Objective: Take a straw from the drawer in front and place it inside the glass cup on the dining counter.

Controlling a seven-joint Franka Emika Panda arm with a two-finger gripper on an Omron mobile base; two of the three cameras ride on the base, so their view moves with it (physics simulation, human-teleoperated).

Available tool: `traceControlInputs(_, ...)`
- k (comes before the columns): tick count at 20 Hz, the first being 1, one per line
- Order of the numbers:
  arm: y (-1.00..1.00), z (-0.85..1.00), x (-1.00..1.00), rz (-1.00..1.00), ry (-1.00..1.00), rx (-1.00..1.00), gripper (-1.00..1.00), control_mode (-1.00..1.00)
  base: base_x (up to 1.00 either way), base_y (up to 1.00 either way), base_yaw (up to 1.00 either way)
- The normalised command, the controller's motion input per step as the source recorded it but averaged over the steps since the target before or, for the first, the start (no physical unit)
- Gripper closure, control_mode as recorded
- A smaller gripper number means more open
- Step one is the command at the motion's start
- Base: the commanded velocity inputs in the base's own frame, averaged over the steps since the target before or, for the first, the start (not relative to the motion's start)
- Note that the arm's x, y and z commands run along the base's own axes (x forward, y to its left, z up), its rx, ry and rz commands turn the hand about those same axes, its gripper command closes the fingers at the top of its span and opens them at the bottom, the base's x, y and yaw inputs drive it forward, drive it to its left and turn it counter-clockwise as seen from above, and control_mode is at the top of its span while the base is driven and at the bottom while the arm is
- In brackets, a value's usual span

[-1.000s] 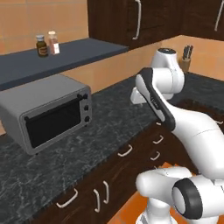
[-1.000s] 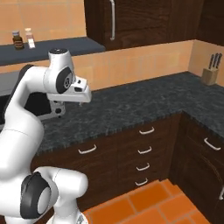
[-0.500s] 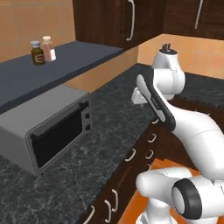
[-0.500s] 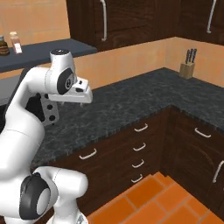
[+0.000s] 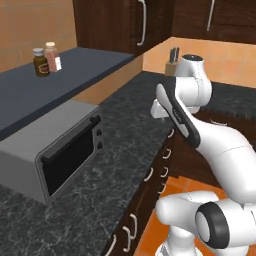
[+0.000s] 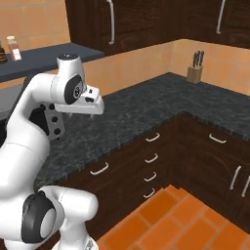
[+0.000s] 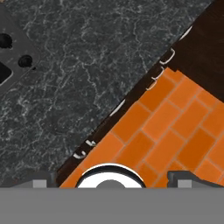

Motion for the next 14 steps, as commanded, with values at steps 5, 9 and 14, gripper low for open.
traceControlInputs(5,0.0,0.0,0.0,0.0,0.0,0.0,-1.0,1.0,-0.04,0.57,-0.22)
traceControlInputs(9,-0.04,-0.5,0.08,-0.04,-0.12,0.16,-1.0,-1.0,0.05,0.08,-0.04)
traceControlInputs(14,-0.82,-0.99,-0.33,0.03,-0.34,0.39,-1.0,-1.0,0.0,0.0,0.0)
